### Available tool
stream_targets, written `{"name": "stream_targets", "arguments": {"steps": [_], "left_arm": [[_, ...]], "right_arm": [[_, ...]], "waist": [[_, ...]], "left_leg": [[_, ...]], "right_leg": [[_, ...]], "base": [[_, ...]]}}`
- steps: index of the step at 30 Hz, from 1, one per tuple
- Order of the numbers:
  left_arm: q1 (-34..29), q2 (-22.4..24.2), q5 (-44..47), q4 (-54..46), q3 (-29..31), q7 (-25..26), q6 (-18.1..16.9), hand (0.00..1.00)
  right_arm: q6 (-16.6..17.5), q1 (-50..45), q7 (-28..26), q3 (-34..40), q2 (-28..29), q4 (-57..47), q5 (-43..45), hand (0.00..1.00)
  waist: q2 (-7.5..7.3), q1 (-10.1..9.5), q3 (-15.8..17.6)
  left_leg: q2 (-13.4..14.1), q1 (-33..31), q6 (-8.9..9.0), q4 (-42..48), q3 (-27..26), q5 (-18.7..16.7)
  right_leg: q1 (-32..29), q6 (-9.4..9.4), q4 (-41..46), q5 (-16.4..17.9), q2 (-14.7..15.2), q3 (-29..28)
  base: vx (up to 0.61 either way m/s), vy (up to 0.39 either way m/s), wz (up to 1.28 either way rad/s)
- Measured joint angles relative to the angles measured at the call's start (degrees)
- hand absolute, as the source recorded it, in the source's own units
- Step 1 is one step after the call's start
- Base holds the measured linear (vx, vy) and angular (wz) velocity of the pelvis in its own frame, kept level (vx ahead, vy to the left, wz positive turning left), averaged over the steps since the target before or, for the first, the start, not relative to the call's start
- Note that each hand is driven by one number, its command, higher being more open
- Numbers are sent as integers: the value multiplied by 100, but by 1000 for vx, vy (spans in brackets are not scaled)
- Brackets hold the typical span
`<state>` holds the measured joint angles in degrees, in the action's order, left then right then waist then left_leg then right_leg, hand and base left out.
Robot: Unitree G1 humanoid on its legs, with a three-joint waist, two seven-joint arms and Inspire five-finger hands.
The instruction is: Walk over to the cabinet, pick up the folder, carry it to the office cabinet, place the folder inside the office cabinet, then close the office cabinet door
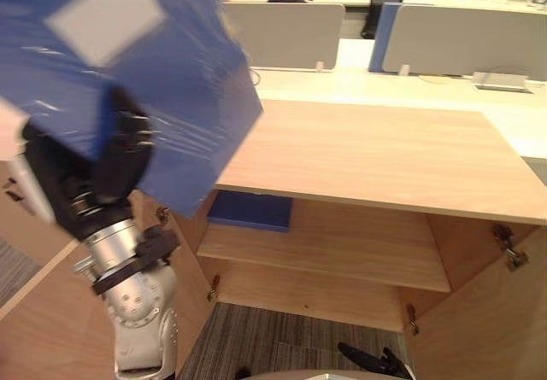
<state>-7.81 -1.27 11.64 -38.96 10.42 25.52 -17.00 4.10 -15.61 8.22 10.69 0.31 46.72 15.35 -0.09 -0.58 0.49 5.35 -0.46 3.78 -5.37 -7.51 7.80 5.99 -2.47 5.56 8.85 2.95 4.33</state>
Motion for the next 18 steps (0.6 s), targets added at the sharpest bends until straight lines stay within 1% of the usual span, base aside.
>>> {"name": "stream_targets", "arguments": {"steps": [3,4,5,6,8,9,10,13,15,17,18], "left_arm": [[-139,192,713,-163,30,-101,-301,0],[-224,257,987,-198,-30,-201,-398,0],[-301,324,1169,-197,-145,-307,-421,0],[-338,351,1274,-196,-216,-365,-419,0],[-496,410,1690,-192,-523,-553,-403,0],[-574,411,1841,-174,-739,-690,-343,0],[-603,412,1882,-173,-812,-766,-305,0],[-692,408,1922,-103,-1059,-1135,-163,0],[-692,396,1916,93,-1152,-1343,-140,0],[-679,376,1915,237,-1175,-1433,-132,0],[-639,346,1912,390,-1179,-1508,-118,0]], "right_arm": [[0,-502,286,245,285,-1004,135,100],[-8,-670,443,347,406,-1514,264,100],[-27,-841,569,376,445,-2072,286,100],[-32,-909,676,382,468,-2364,281,100],[-80,-1069,1085,390,550,-3588,239,100],[-115,-1144,1314,388,577,-4488,11,100],[-138,-1172,1414,382,589,-4844,-216,100],[-217,-1275,1771,388,637,-6363,-1272,100],[-270,-1215,1960,382,608,-7442,-2227,100],[-281,-1047,1987,382,548,-7776,-2612,100],[-282,-794,1986,378,472,-7942,-2818,100]], "waist": [[24,97,4],[48,129,14],[87,181,24],[104,207,25],[166,302,9],[191,391,-4],[197,419,-9],[224,447,-52],[257,467,-130],[261,474,-142],[257,480,-146]], "left_leg": [[4,65,10,0,-220,-18],[17,123,8,0,-359,-44],[12,201,-4,1,-510,-66],[6,231,-8,1,-590,-73],[-35,326,-11,3,-849,-110],[-74,388,-30,4,-979,-134],[-90,409,-29,4,-1027,-144],[-127,469,-7,28,-1186,-193],[-126,502,-25,32,-1280,-181],[-113,535,-20,32,-1318,-184],[-101,547,-16,32,-1350,-187]], "right_leg": [[-113,-24,129,11,21,-213],[-170,-46,200,24,27,-361],[-215,-79,304,48,46,-502],[-241,-82,366,69,64,-561],[-438,-158,706,214,121,-806],[-529,-192,904,307,152,-930],[-564,-200,973,340,165,-965],[-698,-250,1205,453,199,-1094],[-776,-307,1312,492,194,-1134],[-773,-313,1328,495,174,-1161],[-781,-292,1329,479,151,-1202]], "base": [[-46,41,-45],[-50,40,-65],[-49,41,-62],[-43,33,-61],[-45,35,-58],[-33,32,-45],[-31,33,-39],[-16,20,-25],[1,1,-23],[0,-8,-15],[-9,-8,-14]]}}
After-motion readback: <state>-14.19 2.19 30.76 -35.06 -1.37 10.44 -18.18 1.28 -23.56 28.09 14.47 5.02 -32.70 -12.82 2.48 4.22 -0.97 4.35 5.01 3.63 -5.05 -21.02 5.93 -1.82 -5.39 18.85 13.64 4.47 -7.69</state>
